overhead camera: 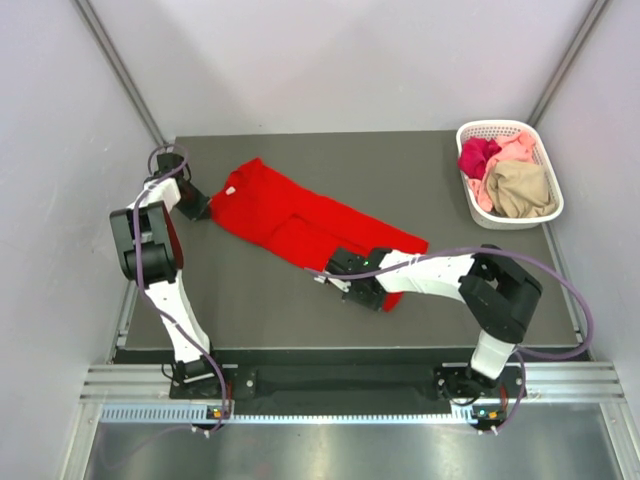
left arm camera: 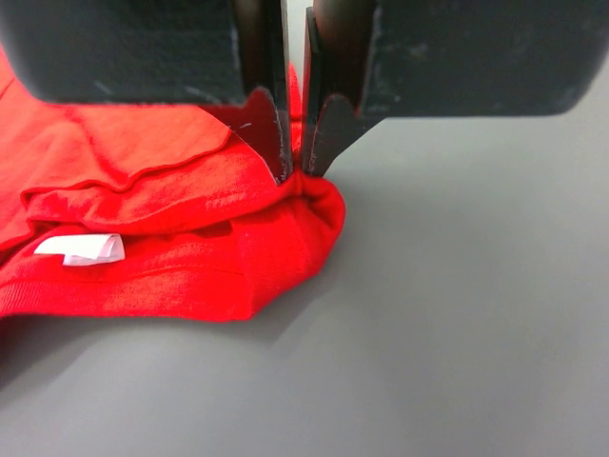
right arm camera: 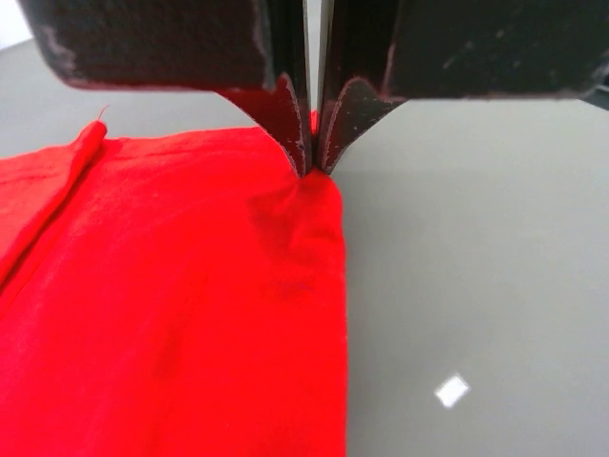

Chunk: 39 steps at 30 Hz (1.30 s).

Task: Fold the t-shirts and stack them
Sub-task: Fold the tshirt

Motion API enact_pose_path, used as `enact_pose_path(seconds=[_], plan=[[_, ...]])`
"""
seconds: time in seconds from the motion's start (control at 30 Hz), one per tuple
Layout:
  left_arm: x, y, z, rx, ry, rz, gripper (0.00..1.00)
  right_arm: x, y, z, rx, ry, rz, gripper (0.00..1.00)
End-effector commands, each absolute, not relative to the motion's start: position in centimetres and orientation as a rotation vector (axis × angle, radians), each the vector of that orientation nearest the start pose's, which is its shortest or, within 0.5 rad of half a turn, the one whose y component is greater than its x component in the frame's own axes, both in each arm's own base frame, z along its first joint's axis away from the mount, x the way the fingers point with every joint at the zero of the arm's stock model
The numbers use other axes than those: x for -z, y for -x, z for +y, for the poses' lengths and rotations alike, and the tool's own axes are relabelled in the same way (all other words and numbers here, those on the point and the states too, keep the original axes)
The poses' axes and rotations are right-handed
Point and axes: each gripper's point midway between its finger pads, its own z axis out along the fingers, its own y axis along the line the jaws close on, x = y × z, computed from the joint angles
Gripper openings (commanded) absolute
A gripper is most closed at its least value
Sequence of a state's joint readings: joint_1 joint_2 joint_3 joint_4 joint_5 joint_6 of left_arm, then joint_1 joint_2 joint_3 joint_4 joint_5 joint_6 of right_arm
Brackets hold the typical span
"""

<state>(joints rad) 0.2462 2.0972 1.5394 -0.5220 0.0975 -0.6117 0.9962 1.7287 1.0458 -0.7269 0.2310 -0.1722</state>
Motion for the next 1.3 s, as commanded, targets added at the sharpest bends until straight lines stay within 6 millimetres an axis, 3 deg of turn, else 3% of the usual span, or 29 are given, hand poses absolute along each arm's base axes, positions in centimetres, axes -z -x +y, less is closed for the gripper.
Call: enact_pose_path(seconds=[0.0,0.23,0.33,0.47,0.63,0.7,0.97,1.27], plan=[[-3.6,-50.6,8.8,0.265,1.066,2.345,0.0,-2.7,-18.6,24.1,0.154,1.527,2.472,0.0],[-2.8,-53.9,9.9,0.273,1.06,2.32,0.0,-2.3,-17.7,26.8,0.18,1.398,2.547,0.0],[-4.0,-56.6,10.0,0.328,1.027,2.277,0.0,-3.6,-18.6,30.0,0.148,1.285,2.547,0.0],[-4.6,-58.5,10.6,0.342,1.001,2.236,0.0,-4.2,-18.3,33.6,0.066,1.182,2.575,0.0],[-4.3,-59.6,11.8,0.336,0.998,2.217,0.0,-4.0,-18.0,36.8,-0.003,1.094,2.62,0.0],[-3.7,-59.8,12.0,0.336,0.999,2.221,0.0,-3.0,-17.6,37.0,0.02,1.105,2.651,0.0],[-3.8,-61.6,12.5,0.371,0.982,2.18,0.0,-2.6,-15.8,39.6,-0.008,1.06,2.672,0.0],[-4.5,-62.0,13.9,0.352,0.959,2.159,0.0,-3.2,-16.4,43.5,-0.133,0.886,2.665,0.03]])
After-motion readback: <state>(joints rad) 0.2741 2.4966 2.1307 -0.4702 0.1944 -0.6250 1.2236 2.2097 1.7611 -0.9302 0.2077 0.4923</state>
